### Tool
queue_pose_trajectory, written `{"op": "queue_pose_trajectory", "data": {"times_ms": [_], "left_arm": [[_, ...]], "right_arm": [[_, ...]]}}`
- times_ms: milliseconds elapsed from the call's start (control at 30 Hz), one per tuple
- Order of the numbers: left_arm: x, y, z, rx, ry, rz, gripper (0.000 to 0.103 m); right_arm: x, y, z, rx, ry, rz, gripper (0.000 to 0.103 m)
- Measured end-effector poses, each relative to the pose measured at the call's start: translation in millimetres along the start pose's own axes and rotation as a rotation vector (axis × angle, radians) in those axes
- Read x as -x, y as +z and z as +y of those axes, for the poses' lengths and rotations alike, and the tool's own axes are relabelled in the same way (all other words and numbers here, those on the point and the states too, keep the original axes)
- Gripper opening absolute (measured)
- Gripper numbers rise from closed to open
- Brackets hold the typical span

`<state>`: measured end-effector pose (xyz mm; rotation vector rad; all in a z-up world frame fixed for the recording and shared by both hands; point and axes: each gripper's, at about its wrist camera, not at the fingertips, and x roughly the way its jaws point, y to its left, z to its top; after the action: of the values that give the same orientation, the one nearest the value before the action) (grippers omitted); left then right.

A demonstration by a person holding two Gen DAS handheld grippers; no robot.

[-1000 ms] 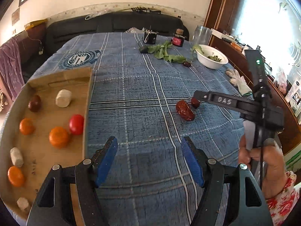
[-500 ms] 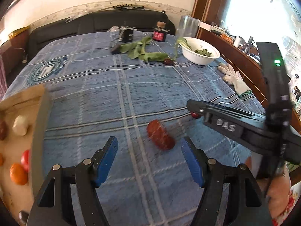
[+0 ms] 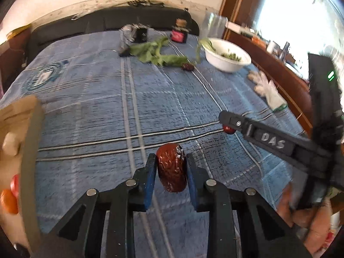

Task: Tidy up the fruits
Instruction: 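Grasp a red date with left tool while right tool grasps another red date, then carry both red dates into the tray and open both tools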

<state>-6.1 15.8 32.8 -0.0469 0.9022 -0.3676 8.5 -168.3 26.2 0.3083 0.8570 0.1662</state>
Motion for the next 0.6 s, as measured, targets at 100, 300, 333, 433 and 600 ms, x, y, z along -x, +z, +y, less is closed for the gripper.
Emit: {"op": "queue_pose_trajectory", "data": {"times_ms": [100,300,333,433,600], "left_arm": [[39,-8,24,0.072,-0.018,-0.039,0.026],[118,-34,94,0.194,0.079,-0.127,0.026],[130,-39,110,0.212,0.115,-0.138,0.026],[155,-51,154,0.271,0.187,-0.155,0.026],[166,-60,210,0.355,0.246,-0.139,0.026]], "right_arm": [[6,-3,13,0.042,0.010,-0.028,0.027],[23,-15,61,0.151,0.072,-0.060,0.028],[27,-19,73,0.170,0.094,-0.056,0.028],[40,-32,111,0.207,0.182,-0.038,0.028],[47,-61,194,0.333,0.327,0.028,0.028]]}}
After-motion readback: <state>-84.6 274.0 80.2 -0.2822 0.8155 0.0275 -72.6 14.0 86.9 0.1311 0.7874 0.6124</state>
